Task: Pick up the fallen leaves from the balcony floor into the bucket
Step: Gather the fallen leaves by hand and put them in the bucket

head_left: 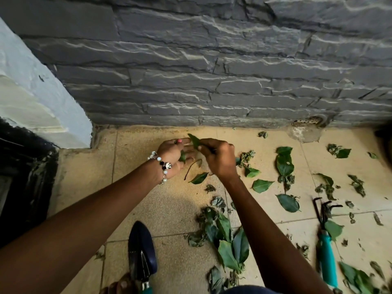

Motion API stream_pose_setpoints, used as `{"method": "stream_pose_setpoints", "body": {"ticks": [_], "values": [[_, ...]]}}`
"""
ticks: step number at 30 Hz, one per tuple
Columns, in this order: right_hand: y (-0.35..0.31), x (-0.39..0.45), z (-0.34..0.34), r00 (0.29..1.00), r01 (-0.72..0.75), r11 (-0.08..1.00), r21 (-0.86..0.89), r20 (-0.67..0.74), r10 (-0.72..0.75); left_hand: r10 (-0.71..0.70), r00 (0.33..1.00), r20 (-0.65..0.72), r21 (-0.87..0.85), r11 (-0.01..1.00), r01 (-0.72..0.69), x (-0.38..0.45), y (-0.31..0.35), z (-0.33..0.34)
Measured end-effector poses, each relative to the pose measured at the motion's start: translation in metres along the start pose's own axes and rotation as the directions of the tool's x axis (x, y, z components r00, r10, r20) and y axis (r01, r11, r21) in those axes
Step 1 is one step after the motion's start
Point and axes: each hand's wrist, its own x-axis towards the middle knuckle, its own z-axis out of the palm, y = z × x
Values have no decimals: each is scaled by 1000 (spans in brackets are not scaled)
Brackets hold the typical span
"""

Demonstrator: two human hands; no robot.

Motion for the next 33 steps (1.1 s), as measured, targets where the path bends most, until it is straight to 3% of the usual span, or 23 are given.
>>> {"method": "stream_pose_setpoints", "body": {"ticks": [3, 5, 7, 8, 10, 12, 16, 19, 21, 23, 24, 25, 26, 27, 28, 30, 31, 33], "values": [[-14, -8, 11, 947, 170, 983, 69, 263, -183, 34, 999, -25, -49, 998, -35, -5, 3, 5], [-13, -6, 6, 907, 19, 982, 187, 410, -95, 39, 997, -62, -52, 998, -42, -6, 4, 0], [-3, -5, -2, 900, -118, 952, 284, 435, -18, 4, 993, -116, -100, 995, -16, -4, 5, -6], [3, -6, -5, 903, -86, 964, 251, 429, -31, -11, 989, -148, -132, 991, -9, -2, 5, -10], [15, -11, -3, 860, 128, 992, 19, 496, -121, -24, 982, -186, -153, 988, -5, 2, 3, -15], [23, -21, 5, 804, 291, 945, -150, 573, -156, -13, 978, -208, -113, 994, -11, 4, 2, -19], [26, -39, 14, 844, 388, 872, -297, 496, -207, 11, 984, -179, -11, 1000, -13, 3, 1, -22], [21, -44, 16, 886, 362, 867, -343, 415, -206, -9, 991, -136, -3, 1000, 9, 1, -2, -19], [18, -41, 17, 957, 225, 945, -239, 234, -169, -10, 991, -132, 0, 1000, 10, 2, -5, -17], [9, -33, 15, 992, -111, 992, 56, 66, 107, 1, 990, -144, 14, 1000, 1, 1, -7, -13], [2, -26, 14, 952, -300, 890, 343, 54, 300, 8, 989, -147, 25, 1000, -5, 1, -9, -10], [-9, -20, 13, 880, -426, 646, 633, 125, 459, 15, 989, -148, 35, 999, -10, 0, -11, -7], [-17, -16, 13, 825, -450, 401, 798, 200, 528, 24, 989, -147, 37, 999, -19, 0, -12, -5], [-27, -14, 13, 812, -434, 308, 846, 221, 540, 33, 989, -144, 31, 999, -29, -1, -14, -1], [-35, -15, 14, 831, -431, 405, 806, 180, 527, 39, 990, -136, 14, 999, -38, -2, -15, 3], [-40, -22, 19, 933, -316, 806, 501, 12, 358, 19, 993, -112, -46, 999, -25, -3, -15, 11], [-40, -26, 22, 972, -213, 919, 331, -25, 234, -4, 995, -104, -77, 997, -4, -4, -16, 15], [-36, -31, 27, 999, 33, 995, 96, -35, -30, -42, 993, -112, -101, 994, 30, -4, -15, 16]]}}
